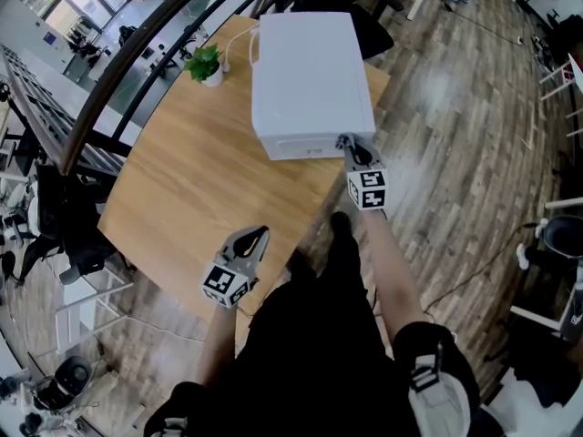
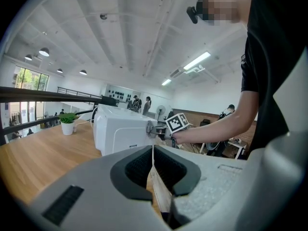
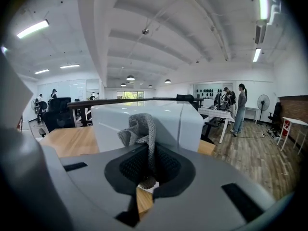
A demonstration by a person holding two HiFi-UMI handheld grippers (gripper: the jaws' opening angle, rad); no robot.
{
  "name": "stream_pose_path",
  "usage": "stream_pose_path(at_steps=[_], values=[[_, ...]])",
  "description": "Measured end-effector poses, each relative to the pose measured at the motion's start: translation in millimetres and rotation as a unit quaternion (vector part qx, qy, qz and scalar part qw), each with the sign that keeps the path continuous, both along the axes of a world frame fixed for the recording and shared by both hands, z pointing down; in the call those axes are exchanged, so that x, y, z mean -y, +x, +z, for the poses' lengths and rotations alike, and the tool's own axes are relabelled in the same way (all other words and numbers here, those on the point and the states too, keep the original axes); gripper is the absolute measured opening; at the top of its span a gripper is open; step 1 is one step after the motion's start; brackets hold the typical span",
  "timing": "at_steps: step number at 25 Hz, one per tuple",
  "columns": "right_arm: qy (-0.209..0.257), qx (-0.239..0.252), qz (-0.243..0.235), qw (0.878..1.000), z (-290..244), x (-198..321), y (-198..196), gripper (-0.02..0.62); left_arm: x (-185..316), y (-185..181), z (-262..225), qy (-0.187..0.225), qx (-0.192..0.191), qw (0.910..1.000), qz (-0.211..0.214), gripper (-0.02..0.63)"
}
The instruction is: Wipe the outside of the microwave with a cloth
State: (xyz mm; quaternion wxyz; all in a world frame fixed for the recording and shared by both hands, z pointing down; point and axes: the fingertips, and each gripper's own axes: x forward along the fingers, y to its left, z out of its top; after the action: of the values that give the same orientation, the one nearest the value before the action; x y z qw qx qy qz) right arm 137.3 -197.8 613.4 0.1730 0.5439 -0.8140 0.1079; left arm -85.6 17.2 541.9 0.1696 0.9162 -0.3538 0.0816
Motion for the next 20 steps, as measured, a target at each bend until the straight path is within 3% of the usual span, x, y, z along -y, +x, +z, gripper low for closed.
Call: stream_pose_path(at_steps=[20], values=[[-0.012,-0.004,0.046,0.999,16.1,-0.7,50.9,0.017,3.6,17.8,-0.4,0.002,0.002,1.0000,0.008,0.011]])
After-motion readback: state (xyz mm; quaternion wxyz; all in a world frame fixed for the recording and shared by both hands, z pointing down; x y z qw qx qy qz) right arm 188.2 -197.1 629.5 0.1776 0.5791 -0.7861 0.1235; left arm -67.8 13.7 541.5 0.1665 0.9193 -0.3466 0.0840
